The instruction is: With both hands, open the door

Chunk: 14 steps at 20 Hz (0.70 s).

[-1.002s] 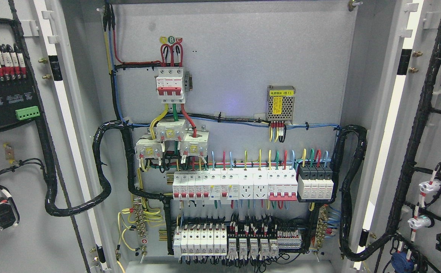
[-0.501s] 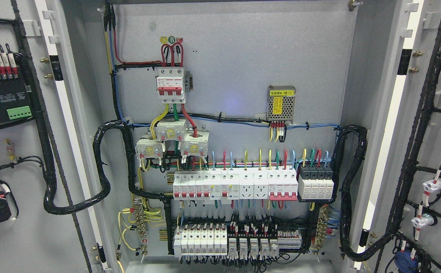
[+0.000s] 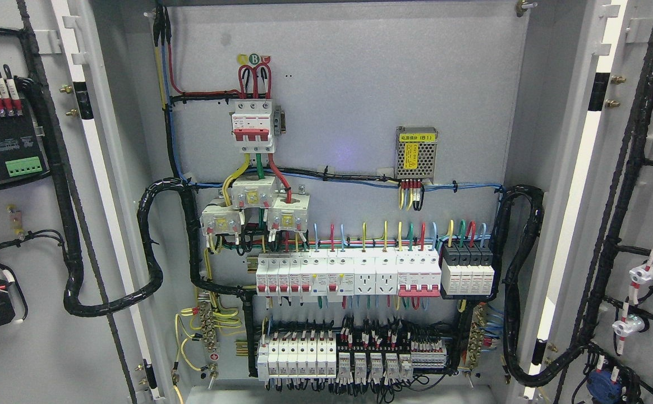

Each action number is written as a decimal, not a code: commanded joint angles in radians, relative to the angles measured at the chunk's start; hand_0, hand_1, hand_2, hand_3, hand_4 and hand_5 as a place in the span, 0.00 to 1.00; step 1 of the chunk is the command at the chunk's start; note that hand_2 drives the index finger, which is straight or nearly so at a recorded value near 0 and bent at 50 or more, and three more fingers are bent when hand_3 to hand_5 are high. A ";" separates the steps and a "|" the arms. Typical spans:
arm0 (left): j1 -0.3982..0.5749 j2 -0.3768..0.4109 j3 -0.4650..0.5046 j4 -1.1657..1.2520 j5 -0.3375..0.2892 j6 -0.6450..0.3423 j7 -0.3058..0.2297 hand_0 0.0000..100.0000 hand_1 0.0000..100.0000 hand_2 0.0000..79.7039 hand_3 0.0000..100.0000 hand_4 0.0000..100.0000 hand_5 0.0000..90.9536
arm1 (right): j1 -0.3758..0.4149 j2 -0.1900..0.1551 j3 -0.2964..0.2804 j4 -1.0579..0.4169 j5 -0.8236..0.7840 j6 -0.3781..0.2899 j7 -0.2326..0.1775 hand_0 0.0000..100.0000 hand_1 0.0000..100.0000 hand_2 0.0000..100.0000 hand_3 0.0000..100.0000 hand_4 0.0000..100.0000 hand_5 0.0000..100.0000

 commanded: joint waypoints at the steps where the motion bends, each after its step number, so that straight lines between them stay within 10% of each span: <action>1: -0.004 0.018 0.005 0.016 -0.002 0.032 0.000 0.00 0.00 0.00 0.00 0.04 0.00 | -0.004 -0.031 -0.023 0.021 -0.079 0.014 0.042 0.00 0.00 0.00 0.00 0.00 0.00; 14: -0.001 0.023 0.002 0.008 0.001 0.026 -0.003 0.00 0.00 0.00 0.00 0.04 0.00 | -0.016 -0.046 -0.044 0.064 -0.139 0.050 0.123 0.00 0.00 0.00 0.00 0.00 0.00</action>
